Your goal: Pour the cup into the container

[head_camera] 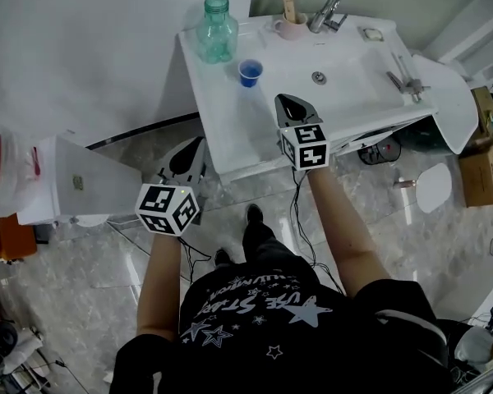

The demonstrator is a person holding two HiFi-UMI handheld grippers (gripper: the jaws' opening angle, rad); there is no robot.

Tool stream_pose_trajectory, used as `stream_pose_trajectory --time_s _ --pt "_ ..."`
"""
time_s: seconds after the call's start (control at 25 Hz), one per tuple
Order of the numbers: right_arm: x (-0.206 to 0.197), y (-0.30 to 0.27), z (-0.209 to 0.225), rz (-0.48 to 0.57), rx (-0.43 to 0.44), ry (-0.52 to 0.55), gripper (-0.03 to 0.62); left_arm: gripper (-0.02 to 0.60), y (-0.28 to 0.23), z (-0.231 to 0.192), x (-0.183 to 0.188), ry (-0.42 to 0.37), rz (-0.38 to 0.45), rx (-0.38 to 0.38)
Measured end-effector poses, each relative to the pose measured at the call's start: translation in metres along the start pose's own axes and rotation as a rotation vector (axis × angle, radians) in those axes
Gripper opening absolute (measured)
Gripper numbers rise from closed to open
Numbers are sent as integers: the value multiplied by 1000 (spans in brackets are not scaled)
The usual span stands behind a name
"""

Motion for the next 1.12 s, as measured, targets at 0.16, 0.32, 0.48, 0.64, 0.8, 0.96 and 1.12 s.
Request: stream_pose_trajectory --time_s 0.16,0.32,0.48,0.64,0.8,0.96,1.12 --pt "5 33 -15 11 -44 -7 6 12 21 7 -1 -14 2 -33" --pt "5 68 -34 25 -66 3 6 12 45 14 -4 -20 11 -60" --pt "0 104 -47 42 -103 -16 5 12 65 24 -6 -33 21 -90" --pt "-6 135 -59 43 -147 -11 6 12 90 30 -9 -44 22 -108" --pt "-6 160 -75 50 -174 19 5 12 114 32 -11 -50 28 -112" --pt "-8 177 -95 50 -170 31 5 12 135 34 -17 -33 33 -109" --pt "-9 190 -106 50 -166 28 5 12 146 38 -20 -29 33 -111"
Point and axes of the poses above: the fingertips, and each gripper's own axes: y backward along the fingers, z to its right, x out of its top, the point moved 2 cm from there along y, backward along the fingers, and after that the axes turned 3 degrees about -z, right-handed, at the moved point
